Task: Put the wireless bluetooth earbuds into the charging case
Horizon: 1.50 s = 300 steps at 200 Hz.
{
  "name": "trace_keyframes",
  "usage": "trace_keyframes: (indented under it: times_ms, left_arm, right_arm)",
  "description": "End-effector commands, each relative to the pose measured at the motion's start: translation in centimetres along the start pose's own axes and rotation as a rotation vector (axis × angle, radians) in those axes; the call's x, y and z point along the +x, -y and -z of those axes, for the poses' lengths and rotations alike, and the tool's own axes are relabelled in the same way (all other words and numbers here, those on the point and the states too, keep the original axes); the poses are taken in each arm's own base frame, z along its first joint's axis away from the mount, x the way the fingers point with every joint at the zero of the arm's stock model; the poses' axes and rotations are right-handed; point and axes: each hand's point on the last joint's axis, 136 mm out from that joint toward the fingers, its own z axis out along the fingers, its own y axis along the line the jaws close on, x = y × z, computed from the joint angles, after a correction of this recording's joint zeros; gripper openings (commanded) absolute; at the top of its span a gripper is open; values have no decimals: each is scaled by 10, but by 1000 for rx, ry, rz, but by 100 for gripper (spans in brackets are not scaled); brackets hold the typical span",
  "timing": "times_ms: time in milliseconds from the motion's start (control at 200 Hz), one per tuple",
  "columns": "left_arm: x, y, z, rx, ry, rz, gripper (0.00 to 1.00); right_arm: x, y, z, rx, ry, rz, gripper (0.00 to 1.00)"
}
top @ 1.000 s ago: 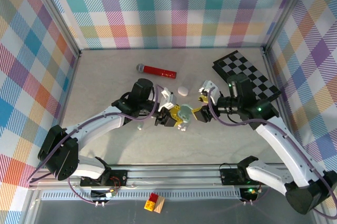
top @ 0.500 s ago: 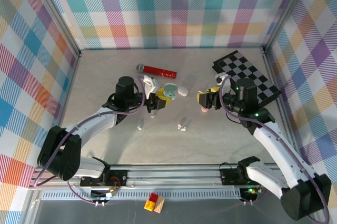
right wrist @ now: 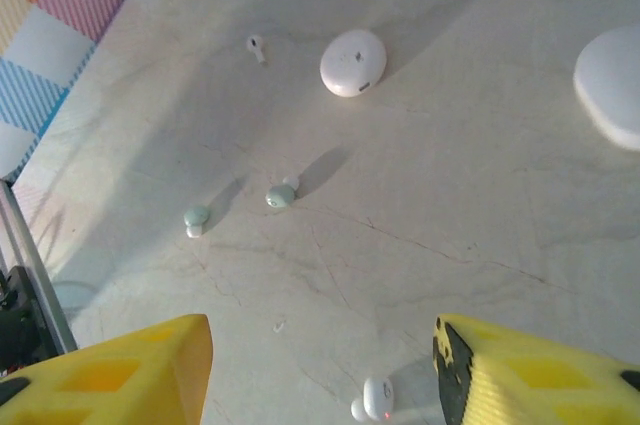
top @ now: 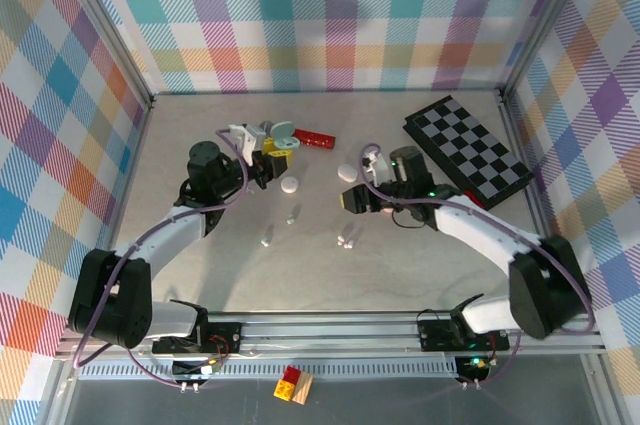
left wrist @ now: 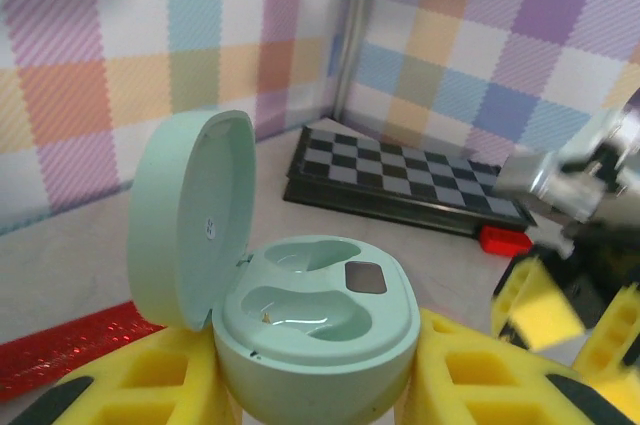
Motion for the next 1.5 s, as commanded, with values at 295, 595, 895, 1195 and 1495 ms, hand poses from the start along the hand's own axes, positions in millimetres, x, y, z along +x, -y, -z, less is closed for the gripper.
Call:
trace_keyframes:
  times_ms: [295, 595, 895, 1195, 1495]
  left_arm:
    - [-38, 3, 28, -72, 115, 16, 35]
    - [-46, 3, 36, -110, 115, 42, 35]
    - [-50, 4, 34, -101, 119, 45, 35]
    - [-50, 0, 35, -121, 112, 38, 35]
    - [-48, -2, 36, -139, 103, 31, 35]
  right_arm:
    - [14, -21, -135, -57, -242, -178, 58]
    - [15, -25, -184, -97, -309, -169, 57]
    - [30, -39, -196, -138, -392, -116, 52]
    - [44, -55, -180, -137, -437, -59, 48]
    - [53, -56, -167, -84, -447, -31, 44]
